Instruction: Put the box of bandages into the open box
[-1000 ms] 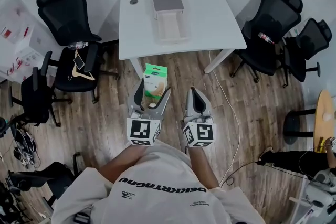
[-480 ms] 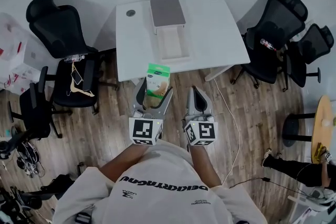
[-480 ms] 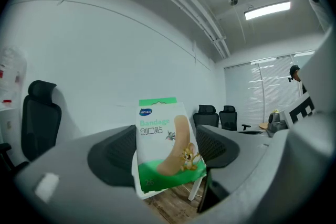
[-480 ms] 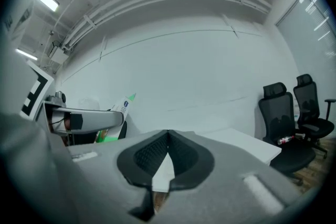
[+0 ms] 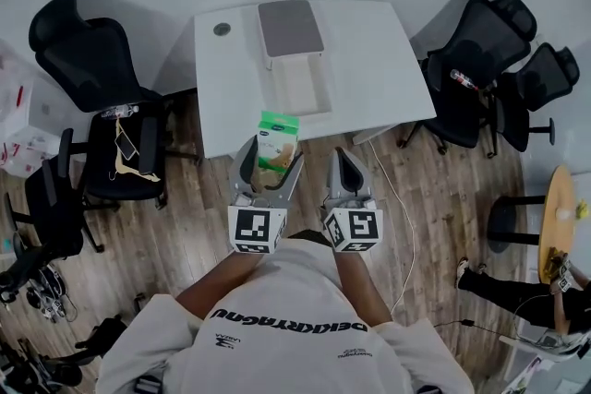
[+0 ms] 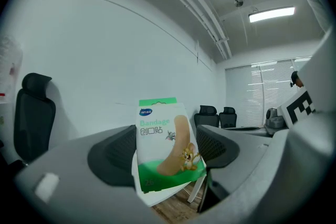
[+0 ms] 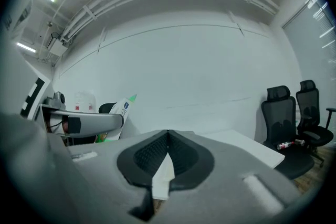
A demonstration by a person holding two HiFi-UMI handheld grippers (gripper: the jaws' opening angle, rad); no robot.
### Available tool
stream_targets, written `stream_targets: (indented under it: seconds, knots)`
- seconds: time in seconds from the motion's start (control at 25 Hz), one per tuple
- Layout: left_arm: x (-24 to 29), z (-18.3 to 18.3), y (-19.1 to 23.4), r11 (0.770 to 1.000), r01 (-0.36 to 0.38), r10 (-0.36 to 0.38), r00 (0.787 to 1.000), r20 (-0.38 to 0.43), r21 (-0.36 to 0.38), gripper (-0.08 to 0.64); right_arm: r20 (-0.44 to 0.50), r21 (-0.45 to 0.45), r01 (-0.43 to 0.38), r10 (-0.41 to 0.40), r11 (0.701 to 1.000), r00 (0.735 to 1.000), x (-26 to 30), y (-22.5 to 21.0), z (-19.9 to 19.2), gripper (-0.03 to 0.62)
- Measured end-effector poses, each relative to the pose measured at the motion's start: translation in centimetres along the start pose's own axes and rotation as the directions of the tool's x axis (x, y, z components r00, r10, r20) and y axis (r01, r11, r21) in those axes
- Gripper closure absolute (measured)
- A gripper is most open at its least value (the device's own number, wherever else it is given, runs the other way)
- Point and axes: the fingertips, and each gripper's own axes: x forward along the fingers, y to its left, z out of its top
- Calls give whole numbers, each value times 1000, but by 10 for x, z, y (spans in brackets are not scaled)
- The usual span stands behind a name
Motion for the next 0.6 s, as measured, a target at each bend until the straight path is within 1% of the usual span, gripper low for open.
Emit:
stream_targets:
  seconds: [0.24,0.44,0.6]
  knots:
    - [8,3,9,1000,0,0,1000,2,-2,195,9,-17,2,-2,1000,1000,12,5,6,595]
    - [23,2,7,1000,9,-9,1000,-11,1,195,19,-13,8,-8,1000,1000,22,-5,8,594]
    - [38,-2,7,1000,2,-2,1000,-25,-13,195,24,-3,-3,3,1000,1000,35,-16,7,595]
